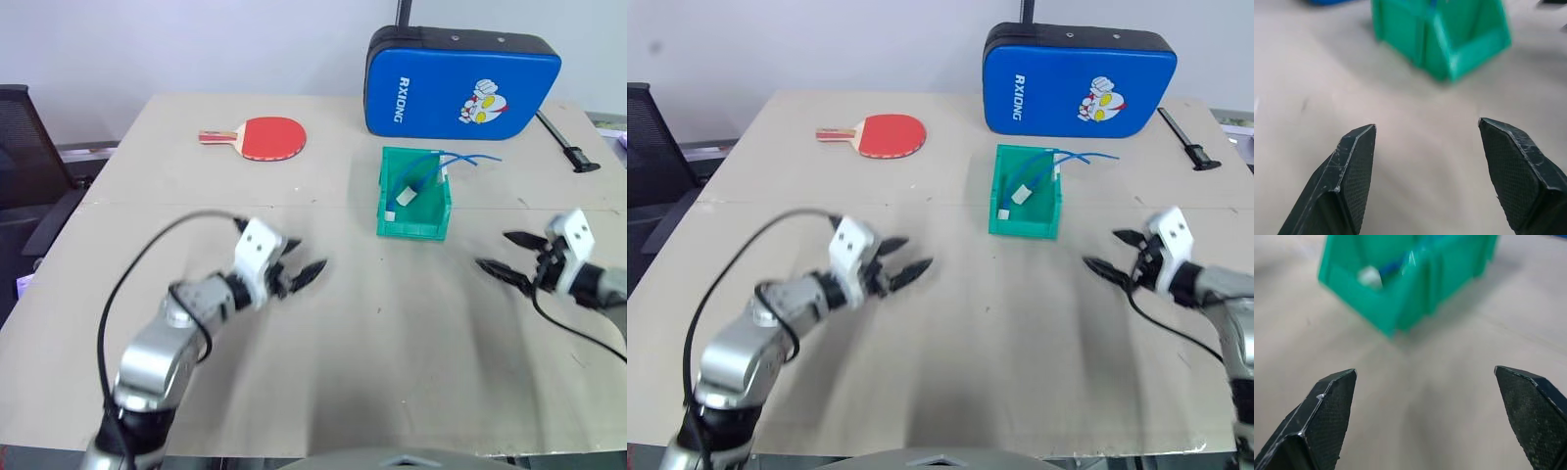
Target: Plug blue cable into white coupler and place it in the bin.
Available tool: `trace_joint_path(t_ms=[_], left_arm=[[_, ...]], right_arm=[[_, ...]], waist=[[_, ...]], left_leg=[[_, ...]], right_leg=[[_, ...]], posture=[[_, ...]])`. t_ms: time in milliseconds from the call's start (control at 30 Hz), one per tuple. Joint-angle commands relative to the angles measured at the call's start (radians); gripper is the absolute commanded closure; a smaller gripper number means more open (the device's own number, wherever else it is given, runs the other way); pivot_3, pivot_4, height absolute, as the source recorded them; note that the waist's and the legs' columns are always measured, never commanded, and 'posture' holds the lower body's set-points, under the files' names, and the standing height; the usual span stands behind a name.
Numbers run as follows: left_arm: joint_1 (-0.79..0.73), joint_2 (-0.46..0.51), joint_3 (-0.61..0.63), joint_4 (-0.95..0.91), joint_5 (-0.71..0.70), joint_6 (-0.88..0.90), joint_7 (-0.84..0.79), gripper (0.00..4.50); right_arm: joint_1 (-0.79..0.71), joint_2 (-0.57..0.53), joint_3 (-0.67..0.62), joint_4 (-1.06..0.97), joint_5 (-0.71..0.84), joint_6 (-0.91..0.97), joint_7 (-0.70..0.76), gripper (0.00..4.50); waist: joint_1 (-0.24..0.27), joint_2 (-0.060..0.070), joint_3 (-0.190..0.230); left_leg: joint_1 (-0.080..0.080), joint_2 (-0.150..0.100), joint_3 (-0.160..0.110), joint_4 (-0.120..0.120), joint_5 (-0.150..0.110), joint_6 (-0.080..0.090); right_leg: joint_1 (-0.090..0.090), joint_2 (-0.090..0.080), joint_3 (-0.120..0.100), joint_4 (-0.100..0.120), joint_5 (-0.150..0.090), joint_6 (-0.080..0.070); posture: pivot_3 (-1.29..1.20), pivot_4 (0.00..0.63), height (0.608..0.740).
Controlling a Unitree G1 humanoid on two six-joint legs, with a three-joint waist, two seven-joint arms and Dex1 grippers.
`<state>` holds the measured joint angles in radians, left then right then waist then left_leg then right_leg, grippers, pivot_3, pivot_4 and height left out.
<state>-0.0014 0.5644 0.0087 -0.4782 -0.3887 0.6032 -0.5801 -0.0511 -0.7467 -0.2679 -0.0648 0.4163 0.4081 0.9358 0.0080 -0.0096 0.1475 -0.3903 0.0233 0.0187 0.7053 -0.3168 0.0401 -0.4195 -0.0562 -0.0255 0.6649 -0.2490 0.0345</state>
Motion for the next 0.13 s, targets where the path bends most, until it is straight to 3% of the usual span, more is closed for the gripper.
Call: trace_joint_path(t_ms=[33,133], left_arm=[[0.109,-0.016,0.021,0.012,0.056,-0.182,-0.016,1.08],[0.205,-0.034,0.012,0.048,0.097,-0.295,-0.022,1.08]], right_arm=[[0.079,0.041,-0.061,0.044,-0.002,-0.238,0.068,0.03],[0.150,0.068,-0.068,0.094,0.008,-0.333,0.119,0.03]], waist=[[0.005,0.000,0.000],[0.007,0.000,0.000]], left_leg=[[0.000,0.000,0.000,0.000,0.000,0.000],[0.006,-0.001,0.001,0.001,0.000,0.000]], right_leg=[[0.000,0.000,0.000,0.000,0.000,0.000],[0.006,0.000,0.002,-0.001,0.000,-0.001]], posture=[[0.00,0.150,0.681],[0.00,0.150,0.681]])
